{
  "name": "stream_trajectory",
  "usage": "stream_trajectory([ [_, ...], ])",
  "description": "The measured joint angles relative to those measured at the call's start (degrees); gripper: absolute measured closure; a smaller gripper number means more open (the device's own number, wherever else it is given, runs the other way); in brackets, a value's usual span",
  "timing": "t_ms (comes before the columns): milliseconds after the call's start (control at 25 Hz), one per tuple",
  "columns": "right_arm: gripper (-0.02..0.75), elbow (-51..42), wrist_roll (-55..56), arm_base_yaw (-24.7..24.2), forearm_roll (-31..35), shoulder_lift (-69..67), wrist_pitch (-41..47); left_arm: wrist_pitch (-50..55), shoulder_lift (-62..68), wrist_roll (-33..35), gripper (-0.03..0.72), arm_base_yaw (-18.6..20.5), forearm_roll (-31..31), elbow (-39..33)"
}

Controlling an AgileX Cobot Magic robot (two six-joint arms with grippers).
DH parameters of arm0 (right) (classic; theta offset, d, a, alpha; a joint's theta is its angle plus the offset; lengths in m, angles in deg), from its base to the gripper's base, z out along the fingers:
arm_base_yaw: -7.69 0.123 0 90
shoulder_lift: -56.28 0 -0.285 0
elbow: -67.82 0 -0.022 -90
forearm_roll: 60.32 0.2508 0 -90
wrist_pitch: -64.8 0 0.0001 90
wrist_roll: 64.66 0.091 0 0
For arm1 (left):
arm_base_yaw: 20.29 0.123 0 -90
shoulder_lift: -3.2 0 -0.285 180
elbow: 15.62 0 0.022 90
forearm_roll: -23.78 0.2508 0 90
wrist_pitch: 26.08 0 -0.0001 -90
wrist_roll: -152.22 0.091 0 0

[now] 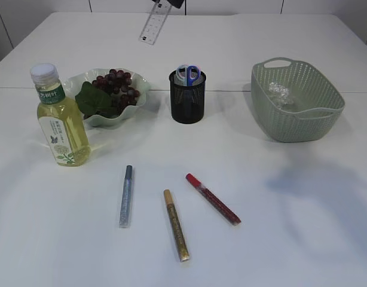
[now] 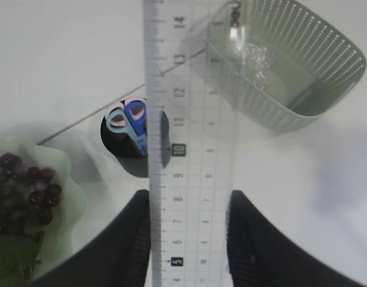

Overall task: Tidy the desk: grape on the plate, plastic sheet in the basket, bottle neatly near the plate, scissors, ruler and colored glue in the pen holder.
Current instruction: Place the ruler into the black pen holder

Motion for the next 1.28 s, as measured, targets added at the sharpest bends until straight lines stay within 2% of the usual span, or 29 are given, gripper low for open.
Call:
stream_trajectory([
  [480,0.374,0.0,0.0,0.0,0.0,0.0,0.0,9.4,-7.7,-0.6,0.407,0.0,-1.6,0.1],
  [1040,0.374,0.0,0.0,0.0,0.2,0.0,0.0,10.3,-20.9,-3.4,0.407,-0.1,-5.9,-0.1],
  [1280,0.374,0.0,0.0,0.0,0.9,0.0,0.0,10.3,-25.6,-3.2,0.407,-0.1,-7.6,-9.0],
])
